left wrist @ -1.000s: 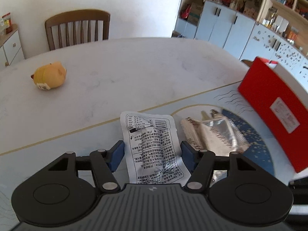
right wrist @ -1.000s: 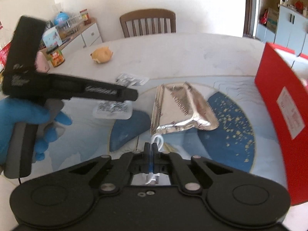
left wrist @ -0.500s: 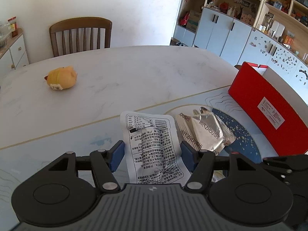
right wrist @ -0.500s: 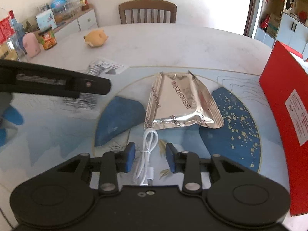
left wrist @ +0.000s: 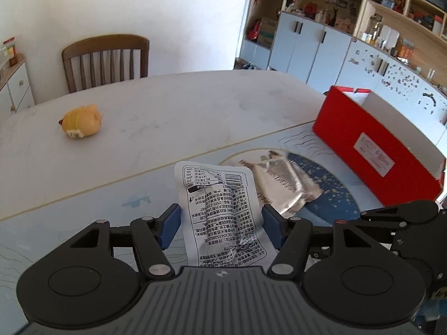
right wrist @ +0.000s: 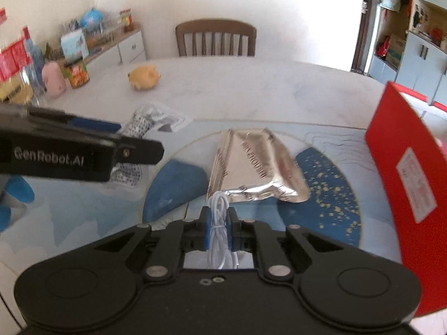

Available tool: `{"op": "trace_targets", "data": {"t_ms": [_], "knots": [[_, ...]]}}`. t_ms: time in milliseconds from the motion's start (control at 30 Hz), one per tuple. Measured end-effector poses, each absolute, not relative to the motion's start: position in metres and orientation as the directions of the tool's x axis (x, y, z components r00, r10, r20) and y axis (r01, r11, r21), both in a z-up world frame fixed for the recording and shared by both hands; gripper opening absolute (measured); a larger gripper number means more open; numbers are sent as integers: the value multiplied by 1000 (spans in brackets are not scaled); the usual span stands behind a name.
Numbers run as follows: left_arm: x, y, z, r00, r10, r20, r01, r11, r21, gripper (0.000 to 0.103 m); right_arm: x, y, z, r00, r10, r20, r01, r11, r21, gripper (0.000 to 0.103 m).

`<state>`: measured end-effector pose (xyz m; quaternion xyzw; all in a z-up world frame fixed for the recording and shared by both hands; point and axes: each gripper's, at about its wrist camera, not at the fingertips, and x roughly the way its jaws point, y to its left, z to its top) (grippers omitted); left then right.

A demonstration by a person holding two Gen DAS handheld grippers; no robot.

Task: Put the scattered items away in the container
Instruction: 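Carry the white sachet and white cable in both tools over the red box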

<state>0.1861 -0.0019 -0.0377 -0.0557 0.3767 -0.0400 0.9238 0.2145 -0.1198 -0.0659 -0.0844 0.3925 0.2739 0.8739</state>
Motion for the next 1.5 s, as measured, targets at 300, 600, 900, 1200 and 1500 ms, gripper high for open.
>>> {"op": "trace_targets", "data": {"t_ms": [300,600,900,1200,1500], "knots": [[178,-25,-3,752,-179,-634,103,983,-155,63,205,-171,-10,644,444,-624,-485,867,116,103],[194,-79,51,785,-274,-556,224,962,-157,63,221,-251,49,757,404,-514,-418,903,94,103],[239,-172,77,768,-373,-521,356,924,-137,63,254,-326,48,794,305,-526,-329,943,51,103],[284,-266,46,677,-430,-597,451,884,-125,63,283,-381,12,754,270,-599,-303,952,47,103],[302,-313,-1,588,-389,-709,454,884,-109,63,309,-404,-12,725,276,-631,-321,946,45,103]]}}
